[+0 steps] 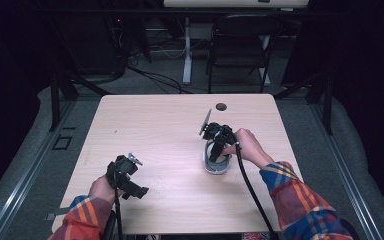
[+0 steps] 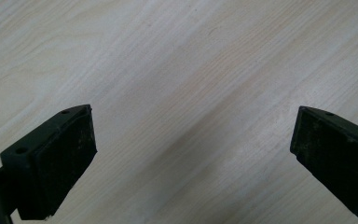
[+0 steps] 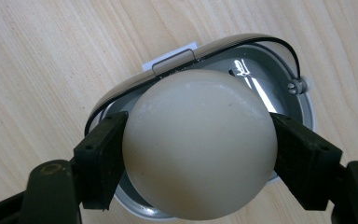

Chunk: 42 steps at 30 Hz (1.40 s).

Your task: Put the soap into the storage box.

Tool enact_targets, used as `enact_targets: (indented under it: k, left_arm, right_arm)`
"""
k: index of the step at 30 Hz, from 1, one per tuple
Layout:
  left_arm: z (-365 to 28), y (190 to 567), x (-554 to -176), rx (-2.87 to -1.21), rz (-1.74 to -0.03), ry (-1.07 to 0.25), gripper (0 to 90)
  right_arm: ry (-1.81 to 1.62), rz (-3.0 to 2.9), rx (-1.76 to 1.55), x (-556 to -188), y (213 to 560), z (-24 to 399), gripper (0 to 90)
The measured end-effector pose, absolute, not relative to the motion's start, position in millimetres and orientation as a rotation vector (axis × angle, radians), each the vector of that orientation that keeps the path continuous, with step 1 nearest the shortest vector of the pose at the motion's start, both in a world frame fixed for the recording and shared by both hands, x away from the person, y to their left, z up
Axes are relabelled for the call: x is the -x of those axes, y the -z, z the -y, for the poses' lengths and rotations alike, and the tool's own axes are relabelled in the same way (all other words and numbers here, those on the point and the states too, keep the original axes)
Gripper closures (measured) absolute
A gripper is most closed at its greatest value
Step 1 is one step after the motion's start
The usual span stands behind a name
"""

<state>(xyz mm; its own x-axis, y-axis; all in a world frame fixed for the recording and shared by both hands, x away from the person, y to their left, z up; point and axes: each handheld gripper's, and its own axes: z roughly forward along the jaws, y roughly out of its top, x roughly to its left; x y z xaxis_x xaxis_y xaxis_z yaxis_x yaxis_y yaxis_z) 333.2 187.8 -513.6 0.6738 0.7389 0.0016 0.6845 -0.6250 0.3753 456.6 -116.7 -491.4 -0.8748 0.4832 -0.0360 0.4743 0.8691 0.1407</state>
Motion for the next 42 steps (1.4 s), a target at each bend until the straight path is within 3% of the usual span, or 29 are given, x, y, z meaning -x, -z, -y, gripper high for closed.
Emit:
enact_targets:
  k: [36, 42]
  left_arm:
    - [-187.8, 513.2, -333.4, -2.549, -1.122, -0.218, 0.2]
    - [-187.6, 513.4, -333.6, -2.552, -1.122, -0.217, 0.2]
  right_arm:
    - [-0.146, -2.974, -0.747, -455.6, 503.9, 120.2, 23.6]
    - [-0.186, -2.952, -0.738, -451.8, 495.6, 123.5, 19.6]
